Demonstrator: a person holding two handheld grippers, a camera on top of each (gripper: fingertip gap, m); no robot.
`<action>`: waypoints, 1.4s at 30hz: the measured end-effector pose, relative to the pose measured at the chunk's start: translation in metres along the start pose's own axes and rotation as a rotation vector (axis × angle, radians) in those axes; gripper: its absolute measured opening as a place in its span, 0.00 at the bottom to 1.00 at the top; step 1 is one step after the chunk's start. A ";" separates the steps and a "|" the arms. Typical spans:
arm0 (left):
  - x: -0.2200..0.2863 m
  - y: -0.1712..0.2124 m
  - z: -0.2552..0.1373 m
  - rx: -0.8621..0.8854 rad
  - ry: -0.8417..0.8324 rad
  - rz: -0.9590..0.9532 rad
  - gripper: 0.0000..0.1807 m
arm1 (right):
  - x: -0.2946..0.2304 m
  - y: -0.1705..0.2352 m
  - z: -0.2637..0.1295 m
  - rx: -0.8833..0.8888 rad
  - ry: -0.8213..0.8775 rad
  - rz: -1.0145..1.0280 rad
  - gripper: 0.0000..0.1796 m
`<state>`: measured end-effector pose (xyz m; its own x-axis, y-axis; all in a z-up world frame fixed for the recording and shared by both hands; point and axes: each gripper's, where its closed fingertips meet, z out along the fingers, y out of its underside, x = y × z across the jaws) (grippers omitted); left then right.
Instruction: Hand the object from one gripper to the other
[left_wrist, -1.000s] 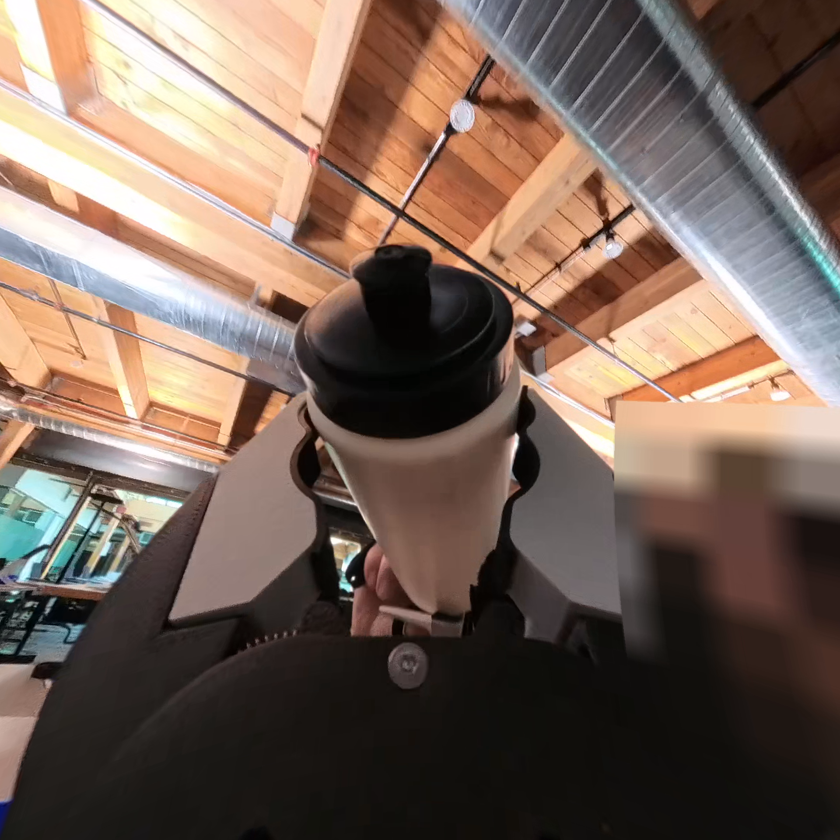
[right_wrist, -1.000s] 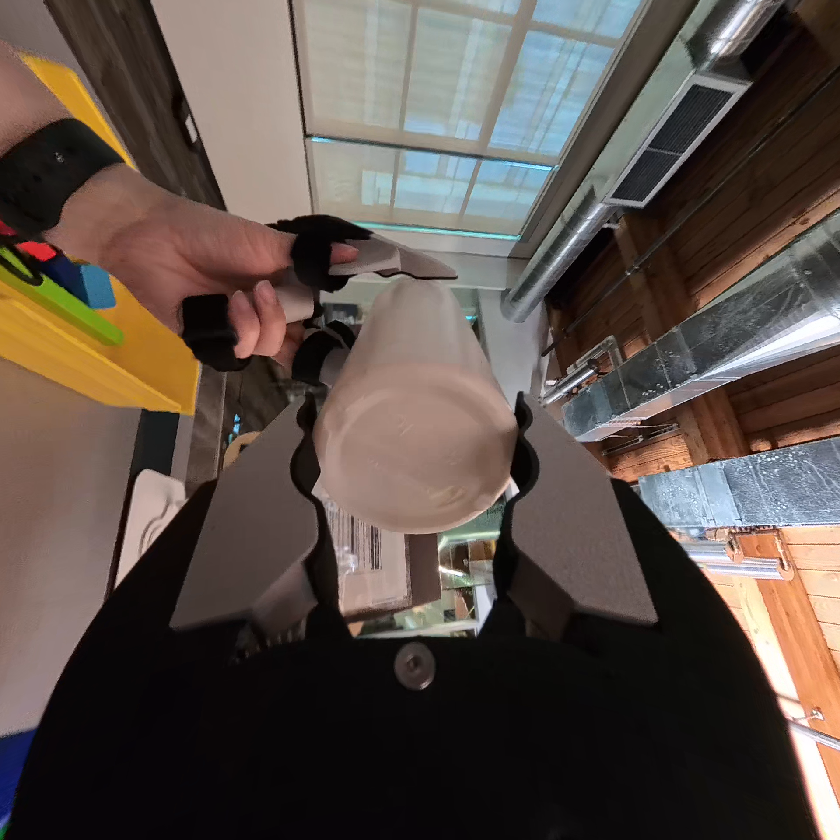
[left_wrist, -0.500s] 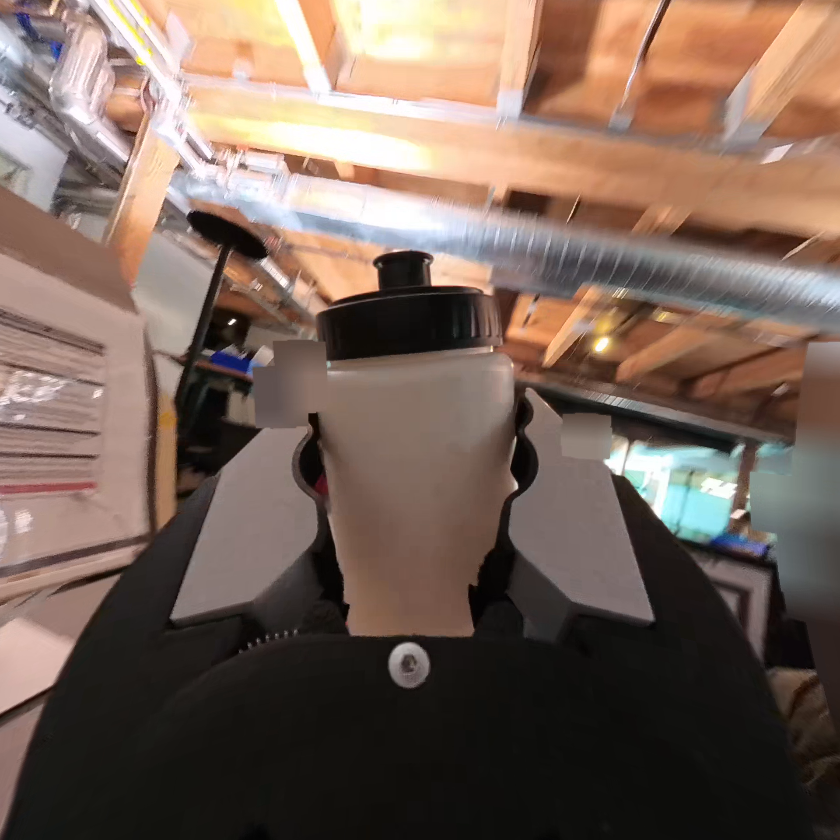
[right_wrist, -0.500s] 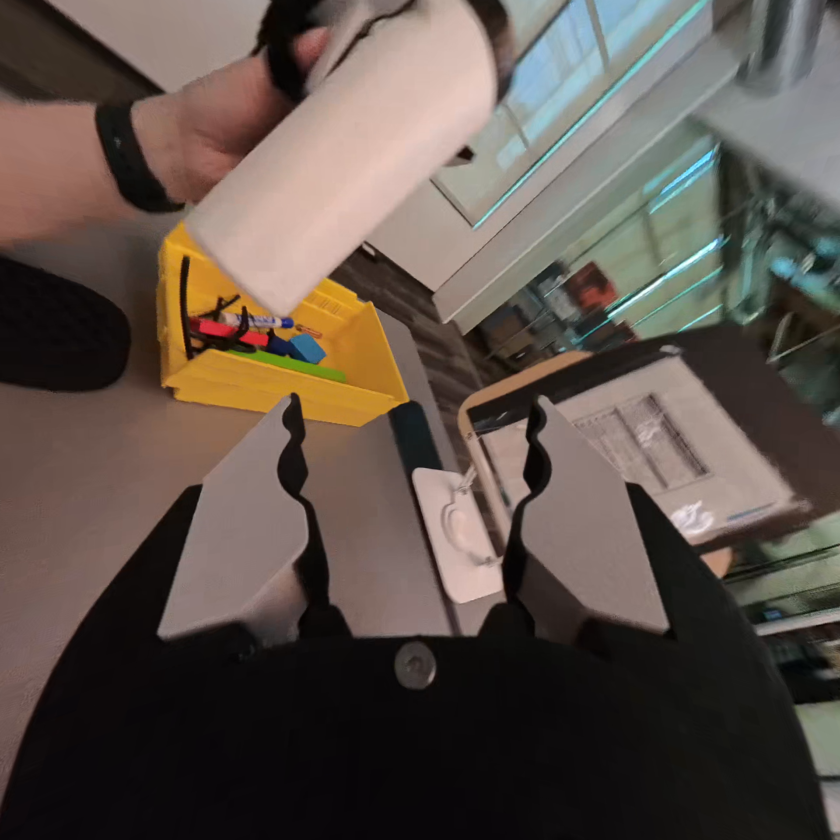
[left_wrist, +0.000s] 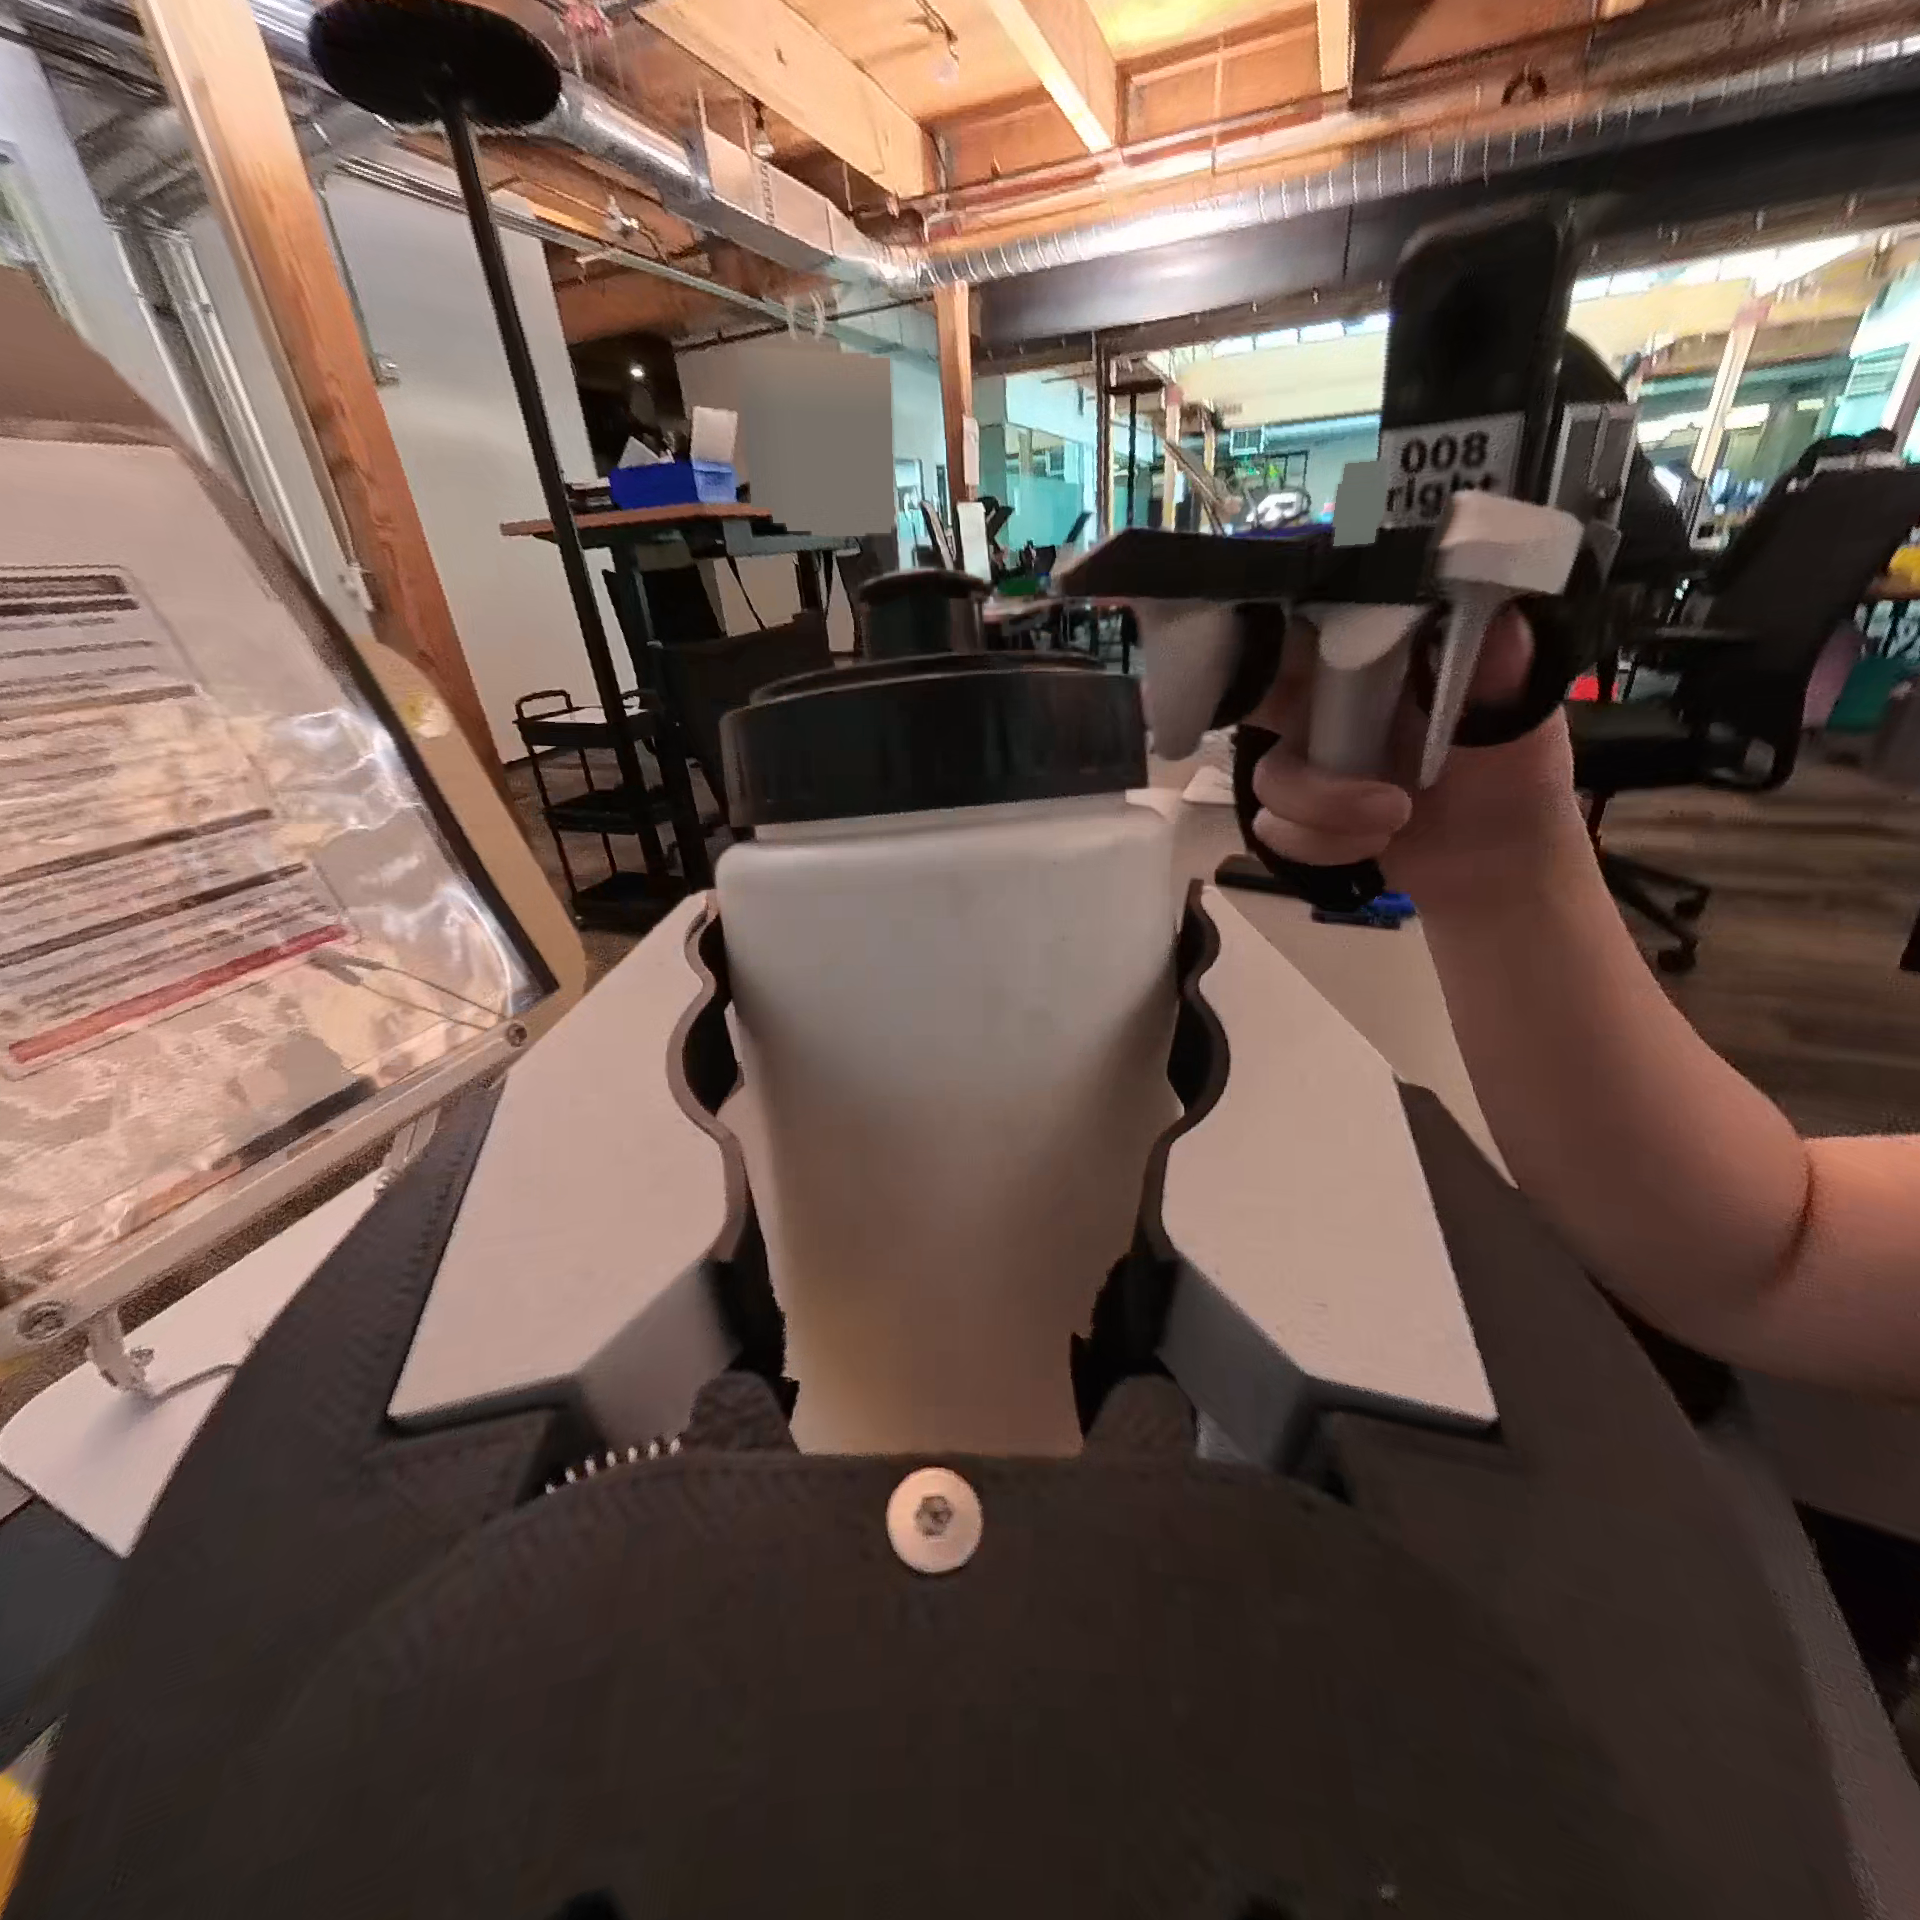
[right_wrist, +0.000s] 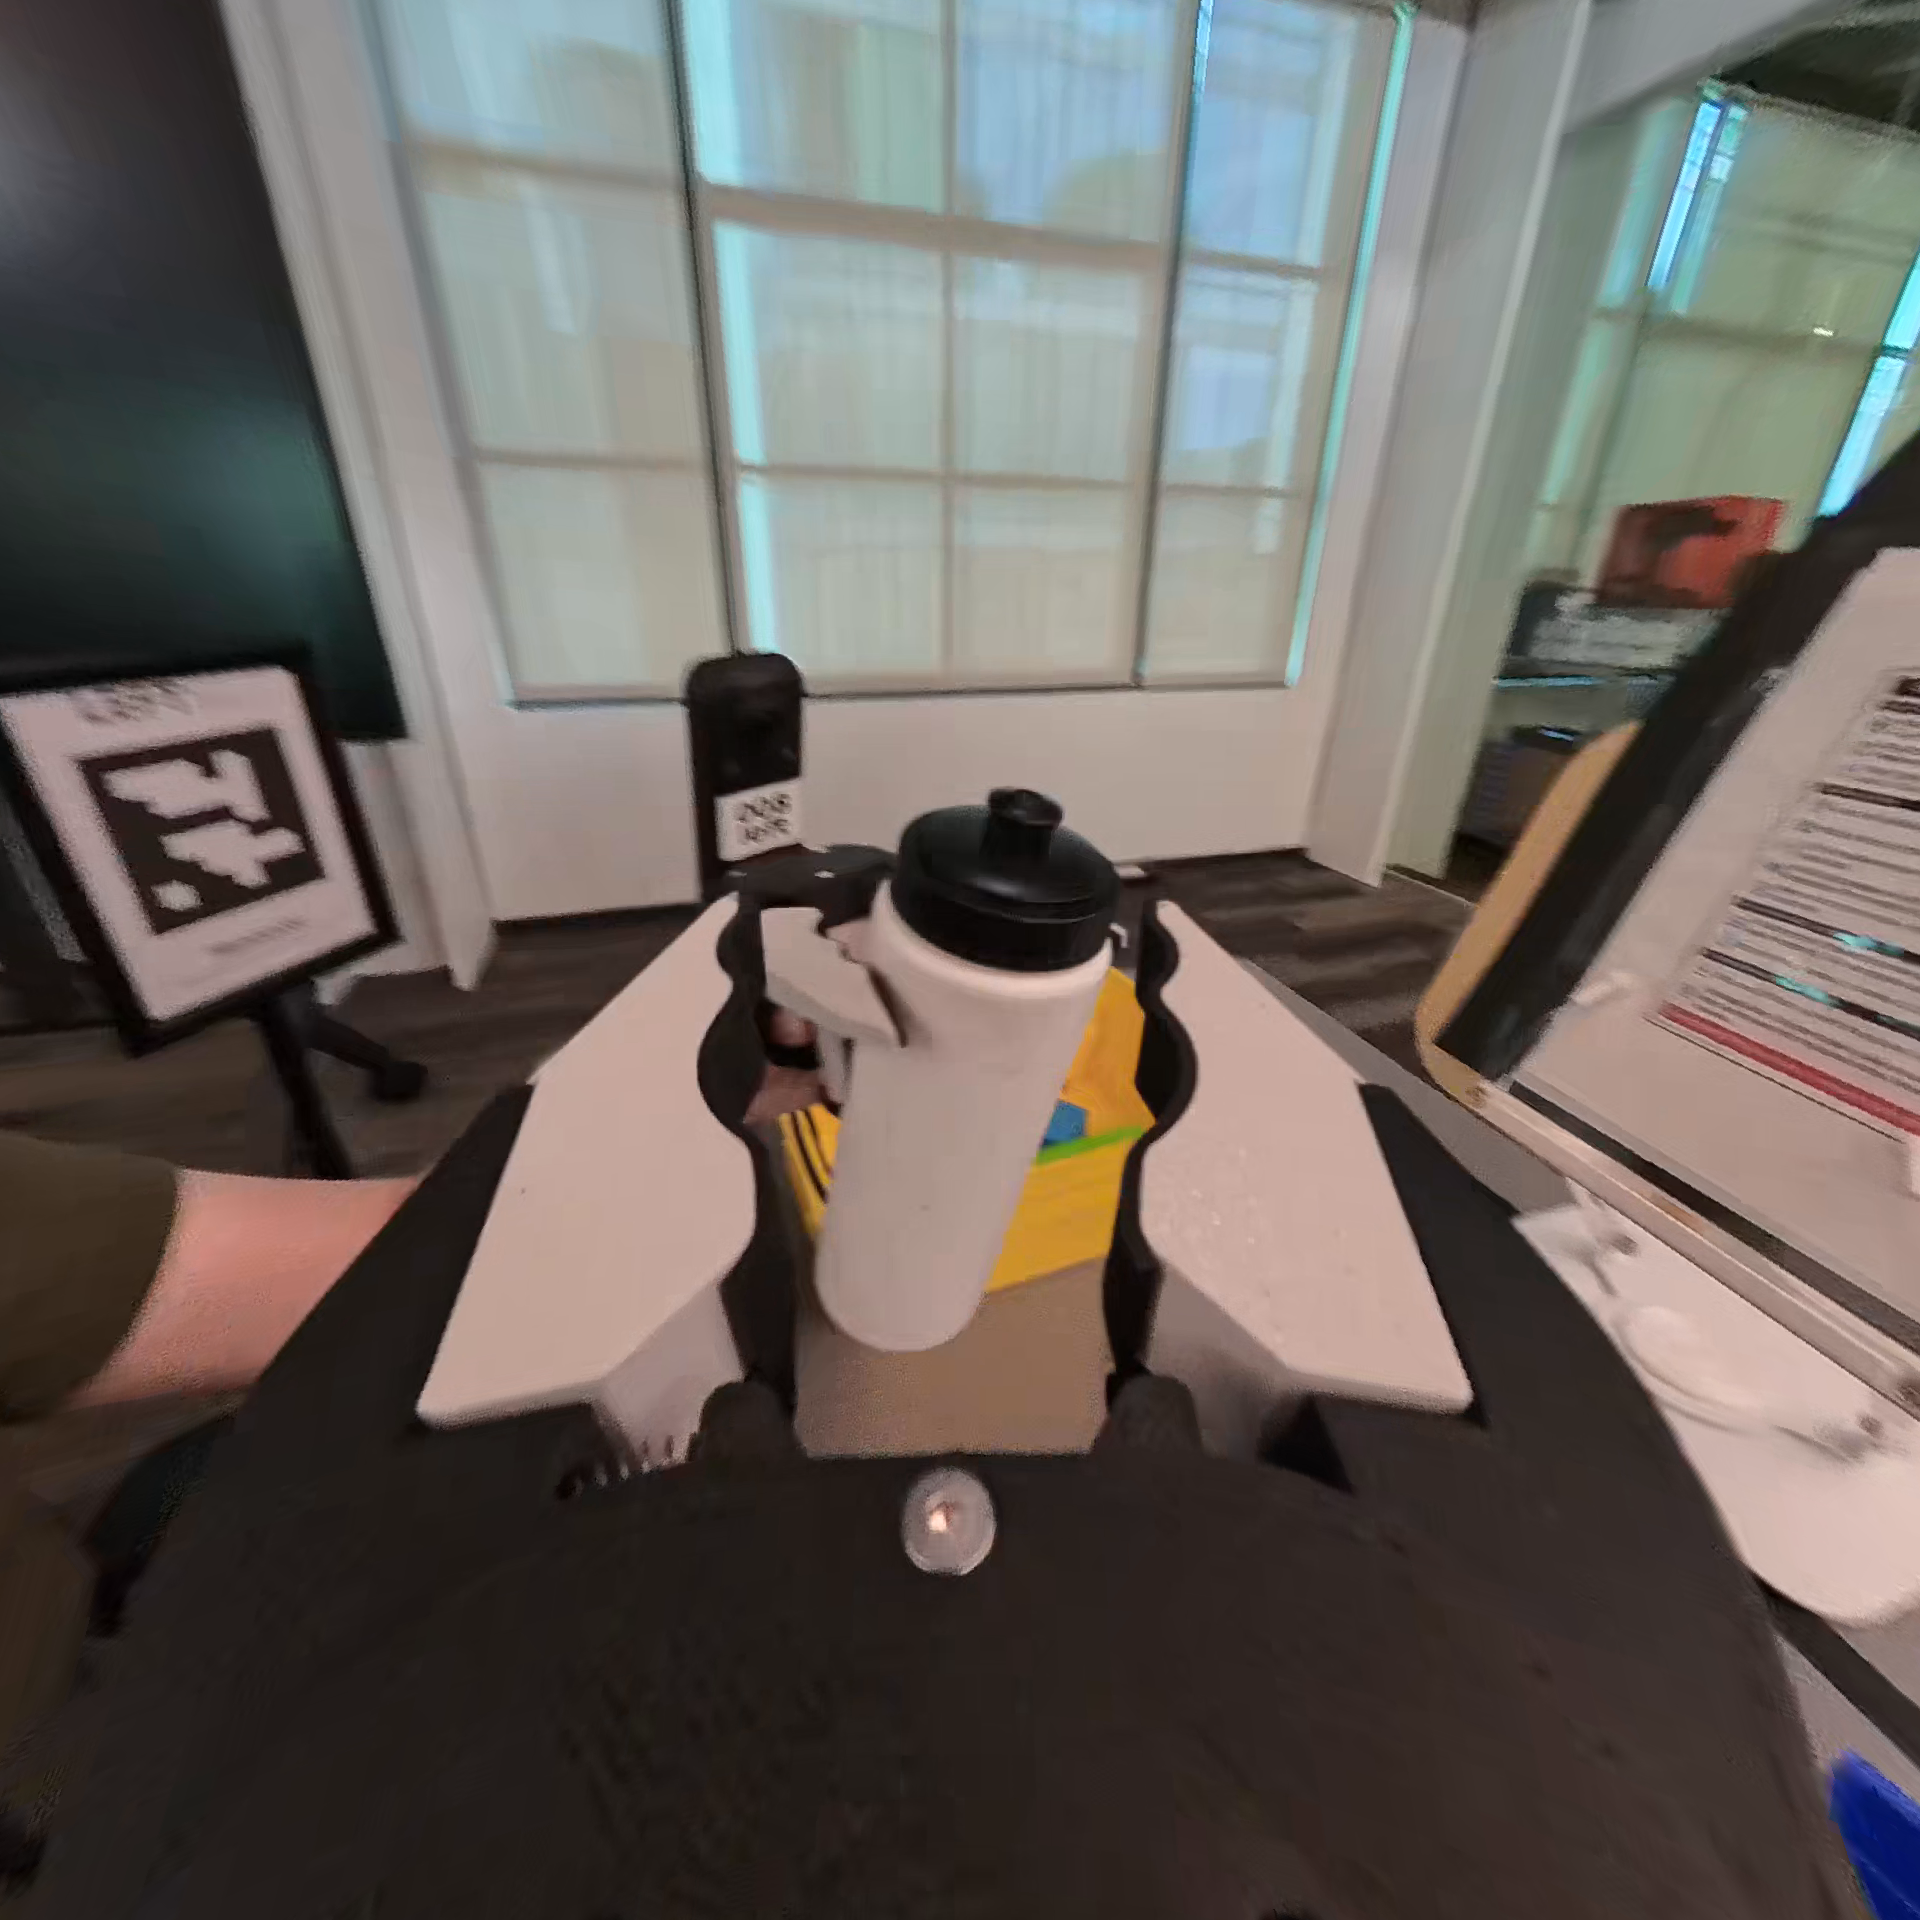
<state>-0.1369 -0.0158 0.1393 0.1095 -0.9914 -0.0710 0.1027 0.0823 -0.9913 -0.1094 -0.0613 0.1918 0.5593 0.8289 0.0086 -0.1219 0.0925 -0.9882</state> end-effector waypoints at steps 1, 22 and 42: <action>0.006 0.003 0.005 -0.010 0.009 0.015 0.47 | 0.003 0.005 0.006 -0.019 0.034 -0.013 0.40; 0.026 0.012 0.015 -0.091 0.020 0.120 0.71 | 0.031 0.014 0.002 0.014 0.026 0.120 0.11; 0.042 0.029 0.031 -0.135 0.038 0.106 0.65 | 0.042 0.010 -0.052 -0.231 0.352 -0.150 0.11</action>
<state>-0.0987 -0.0521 0.1112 0.0746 -0.9813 -0.1775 -0.0415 0.1748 -0.9837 -0.0445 -0.0539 0.1747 0.8065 0.5741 0.1412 0.1458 0.0383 -0.9886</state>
